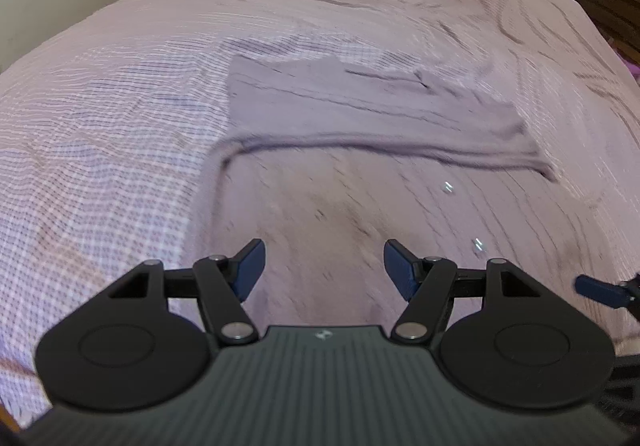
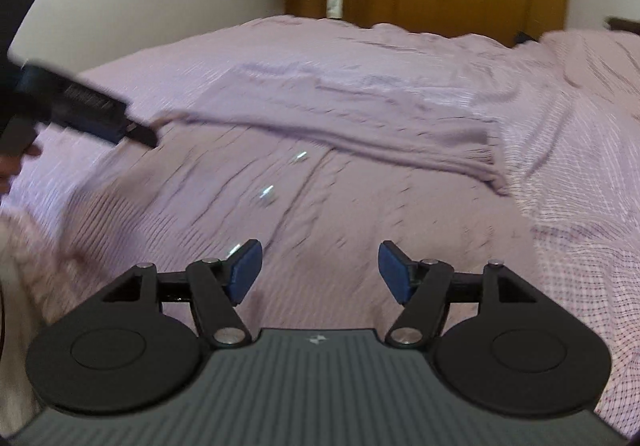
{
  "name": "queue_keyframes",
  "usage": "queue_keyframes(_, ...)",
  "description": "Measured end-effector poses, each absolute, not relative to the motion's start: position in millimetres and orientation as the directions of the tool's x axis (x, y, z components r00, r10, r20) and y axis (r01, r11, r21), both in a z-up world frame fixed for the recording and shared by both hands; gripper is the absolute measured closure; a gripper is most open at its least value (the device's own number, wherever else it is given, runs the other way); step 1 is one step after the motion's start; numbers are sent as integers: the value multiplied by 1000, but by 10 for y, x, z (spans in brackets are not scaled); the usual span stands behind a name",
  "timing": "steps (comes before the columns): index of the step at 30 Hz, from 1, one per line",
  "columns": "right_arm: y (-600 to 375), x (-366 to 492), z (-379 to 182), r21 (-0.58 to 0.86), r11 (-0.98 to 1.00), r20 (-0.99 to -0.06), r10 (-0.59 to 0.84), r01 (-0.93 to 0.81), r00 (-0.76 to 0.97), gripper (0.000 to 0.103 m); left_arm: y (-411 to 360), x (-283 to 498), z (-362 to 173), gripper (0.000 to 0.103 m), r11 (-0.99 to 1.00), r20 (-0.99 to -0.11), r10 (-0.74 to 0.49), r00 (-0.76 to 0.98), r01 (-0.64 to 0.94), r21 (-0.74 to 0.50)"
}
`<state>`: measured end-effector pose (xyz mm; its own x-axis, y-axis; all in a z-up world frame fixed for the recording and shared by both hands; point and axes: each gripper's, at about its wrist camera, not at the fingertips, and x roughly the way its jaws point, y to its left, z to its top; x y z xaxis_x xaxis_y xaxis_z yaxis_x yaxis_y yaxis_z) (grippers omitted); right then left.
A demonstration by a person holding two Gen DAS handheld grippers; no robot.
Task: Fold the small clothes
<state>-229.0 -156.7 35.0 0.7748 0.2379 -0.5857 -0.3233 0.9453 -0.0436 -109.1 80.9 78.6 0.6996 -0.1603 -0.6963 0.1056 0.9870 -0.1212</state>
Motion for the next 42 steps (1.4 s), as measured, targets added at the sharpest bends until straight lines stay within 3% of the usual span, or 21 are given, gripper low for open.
queue_keyframes(7, -1331, -2530, 179, -111, 878, -656, 287, -466, 698, 31, 636, -1294, 715, 36, 984, -710, -172, 683, 151, -92)
queue_keyframes(15, -1277, -2492, 2, -298, 878, -641, 107, -375, 760, 26, 506, -1436, 598, 36, 966, -727, -224, 649, 245, -79)
queue_keyframes(20, -1440, -2408, 99, -173, 932, -624, 146, -318, 768, 26, 443, -1514, 541, 36, 936, -741, -305, 598, 333, -117)
queue_keyframes(23, -1547, -2342, 163, -112, 957, -606, 148, -268, 781, 26, 392, -1574, 524, 27, 916, -743, -336, 579, 384, -116)
queue_keyframes(27, -1623, -2179, 143, -71, 973, -614, 130, -219, 779, 26, 277, -1653, 480, 27, 895, -740, -349, 575, 440, -81)
queue_keyframes(42, -1780, -2024, 176, 111, 986, -598, 164, -122, 784, 26, 55, -1669, 330, 27, 894, -727, -207, 655, 429, 132)
